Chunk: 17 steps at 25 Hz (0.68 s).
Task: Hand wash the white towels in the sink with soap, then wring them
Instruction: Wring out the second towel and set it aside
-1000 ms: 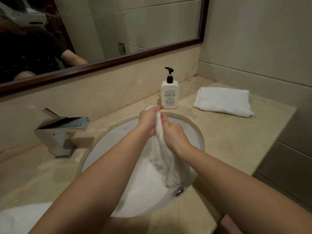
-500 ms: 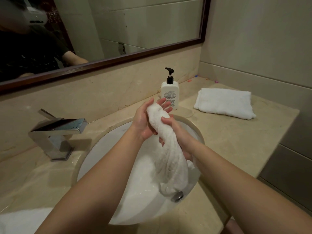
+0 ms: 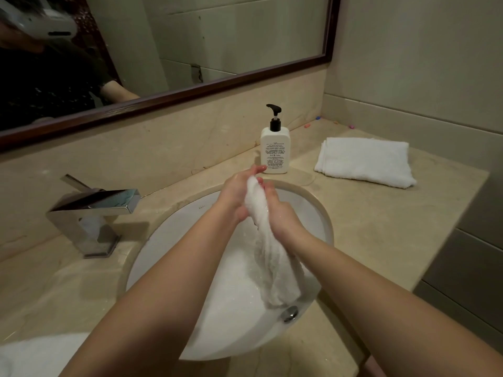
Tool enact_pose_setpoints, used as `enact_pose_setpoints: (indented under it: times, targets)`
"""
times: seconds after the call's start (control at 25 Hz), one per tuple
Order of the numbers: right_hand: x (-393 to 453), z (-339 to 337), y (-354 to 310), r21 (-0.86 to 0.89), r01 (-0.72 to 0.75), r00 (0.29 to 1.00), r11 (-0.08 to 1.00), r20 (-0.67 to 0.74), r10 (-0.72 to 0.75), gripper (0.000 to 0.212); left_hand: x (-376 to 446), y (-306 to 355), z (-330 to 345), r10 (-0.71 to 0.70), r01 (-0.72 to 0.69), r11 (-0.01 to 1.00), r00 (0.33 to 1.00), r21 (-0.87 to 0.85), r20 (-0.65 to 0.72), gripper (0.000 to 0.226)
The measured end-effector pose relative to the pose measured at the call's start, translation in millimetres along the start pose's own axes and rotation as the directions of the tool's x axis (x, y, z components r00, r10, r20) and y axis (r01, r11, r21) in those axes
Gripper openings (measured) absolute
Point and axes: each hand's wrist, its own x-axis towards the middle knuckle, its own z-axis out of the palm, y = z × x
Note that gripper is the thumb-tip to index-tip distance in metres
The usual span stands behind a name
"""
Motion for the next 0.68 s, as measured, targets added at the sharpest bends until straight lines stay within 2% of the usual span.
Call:
enact_pose_setpoints:
  times: [0.2, 0.32, 0.4, 0.48, 0.6, 0.68]
  targets:
    - [-9.5, -0.9, 2.2, -0.111, 0.168, 0.980, 0.980, -0.093, -0.178, 0.086, -7.8, -5.2, 3.3, 0.138, -0.117, 0.988, 0.957, 0.096, -0.254, 0.022]
    - [-12.9, -1.1, 3.8, -0.135, 0.206, 0.967, 0.969, -0.124, -0.223, 0.078, -11.8, -8.7, 3.2, 0.186, -0.160, 0.980, 0.943, 0.115, -0.277, 0.029]
    - [-13.1, -2.3, 2.9, -0.145, 0.193, 0.972, 0.971, -0.105, -0.209, 0.082, -14.8, -7.0, 3.2, 0.190, -0.167, 0.980, 0.950, 0.108, -0.249, 0.040]
    - [-11.6, -6.4, 2.5, -0.070, 0.156, 0.988, 0.985, -0.001, -0.157, 0.088, -14.6, -4.4, 4.6, 0.174, -0.152, 0.982, 0.963, 0.114, -0.208, 0.052]
    - [-13.4, -17.0, 2.8, 0.135, 0.079, 0.982, 0.988, 0.162, -0.100, 0.058, -17.4, -0.3, 4.3, 0.140, -0.134, 0.989, 0.987, 0.069, -0.083, 0.053]
    - [-12.1, -22.2, 4.0, 0.189, 0.076, 0.975, 0.979, 0.191, -0.113, 0.049, -16.3, 0.1, -6.1, 0.174, -0.182, 0.973, 0.983, 0.142, 0.062, 0.039]
